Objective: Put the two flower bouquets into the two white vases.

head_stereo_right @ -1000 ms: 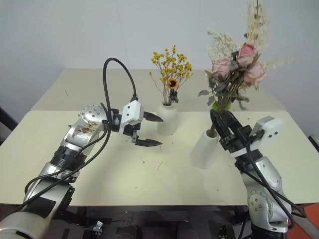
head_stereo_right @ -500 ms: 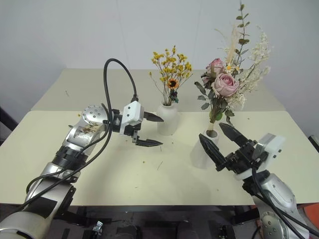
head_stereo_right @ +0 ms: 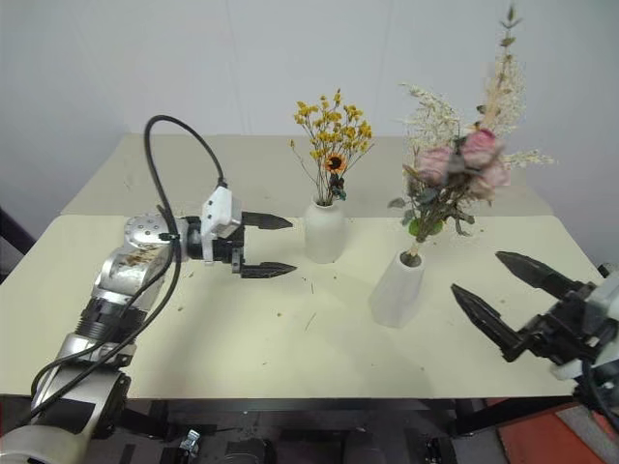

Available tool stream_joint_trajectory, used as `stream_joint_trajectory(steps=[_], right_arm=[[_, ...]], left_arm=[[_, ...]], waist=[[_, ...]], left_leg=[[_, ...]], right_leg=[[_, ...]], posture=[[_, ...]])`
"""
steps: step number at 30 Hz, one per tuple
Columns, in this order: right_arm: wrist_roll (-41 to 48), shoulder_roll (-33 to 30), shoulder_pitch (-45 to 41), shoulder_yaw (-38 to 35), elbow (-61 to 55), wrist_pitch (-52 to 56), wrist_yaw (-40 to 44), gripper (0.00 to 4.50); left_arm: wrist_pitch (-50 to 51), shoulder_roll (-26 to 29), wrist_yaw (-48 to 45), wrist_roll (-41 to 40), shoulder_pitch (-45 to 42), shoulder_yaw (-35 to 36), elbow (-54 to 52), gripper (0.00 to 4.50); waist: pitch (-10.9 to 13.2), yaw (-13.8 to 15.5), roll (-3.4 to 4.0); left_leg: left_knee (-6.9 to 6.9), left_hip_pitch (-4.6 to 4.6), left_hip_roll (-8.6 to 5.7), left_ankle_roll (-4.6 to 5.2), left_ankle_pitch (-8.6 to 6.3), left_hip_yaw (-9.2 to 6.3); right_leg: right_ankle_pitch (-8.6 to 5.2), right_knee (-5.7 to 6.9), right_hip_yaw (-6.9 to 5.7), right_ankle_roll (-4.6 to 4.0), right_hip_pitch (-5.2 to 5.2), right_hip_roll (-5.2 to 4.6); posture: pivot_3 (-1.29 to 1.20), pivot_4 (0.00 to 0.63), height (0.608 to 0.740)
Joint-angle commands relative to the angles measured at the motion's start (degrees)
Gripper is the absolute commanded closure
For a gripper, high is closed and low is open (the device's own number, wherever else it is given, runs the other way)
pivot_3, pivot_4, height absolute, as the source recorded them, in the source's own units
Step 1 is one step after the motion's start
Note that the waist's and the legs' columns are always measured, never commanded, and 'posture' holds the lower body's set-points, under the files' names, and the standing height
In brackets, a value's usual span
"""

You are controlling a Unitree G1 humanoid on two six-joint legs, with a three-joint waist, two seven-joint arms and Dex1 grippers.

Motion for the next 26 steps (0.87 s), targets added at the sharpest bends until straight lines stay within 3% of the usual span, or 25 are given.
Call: stream_joint_trajectory(steps=[1, 7, 10, 19, 26], right_arm=[[0.13, -2.52, -0.2, -5.58, 3.66, -0.33, 3.61, 0.05], [-0.97, -8.34, -1.83, -8.75, 9.66, 0.89, 8.11, 0.05], [-1.41, -11.51, -6.29, -8.67, 12.27, 2.64, 5.41, 0.05], [-2.71, -12.21, -5.68, -9.82, 12.4, 4.83, 9.27, 0.05], [-3.79, -12.62, -4.33, -10.84, 10.23, 7.56, 10.22, 0.05]], left_arm=[[0.53, 2.96, 0.13, -2.79, 2.32, 4.18, -3.43, 0.0], [0.85, 6.51, 1.53, -3.49, 5.47, 6.91, -5.19, 0.0], [0.26, 8.13, 1.66, -3.57, 5.78, 7.93, -5.5, 0.0], [3.71, 10.37, 4.04, -6.78, 12.72, 10.76, -13.64, 0.0], [2.16, 9.1, 4.59, -5.44, 8.79, 8.49, -9.19, 0.0]], waist=[[0.0, 0.02, 0.0], [0.0, 0.12, -0.01], [0.0, 0.03, 0.0], [0.0, 0.11, -0.02], [-0.01, 0.15, -0.02]], left_leg=[[0.0, 0.01, 0.01, 0.0, 0.0, 0.0], [0.01, 0.02, 0.0, 0.0, 0.0, 0.01], [0.01, 0.01, -0.01, 0.0, 0.0, 0.0], [-0.08, -0.05, 0.0, 0.0, 0.0, 0.0], [-0.07, 0.08, 0.0, -0.01, 0.0, 0.02]], right_leg=[[0.0, 0.0, 0.0, 0.0, 0.0, 0.0], [-0.01, -0.01, -0.01, -0.01, 0.04, -0.01], [-0.01, -0.02, -0.01, 0.0, 0.03, -0.02], [-0.06, -0.03, -0.02, -0.03, -0.03, -0.04], [-0.06, -0.01, -0.02, -0.03, 0.07, -0.01]], posture=[[0.0, 0.15, 0.74], [0.0, 0.15, 0.74], [0.0, 0.15, 0.74], [0.0, 0.15, 0.74], [0.0, 0.15, 0.74]])
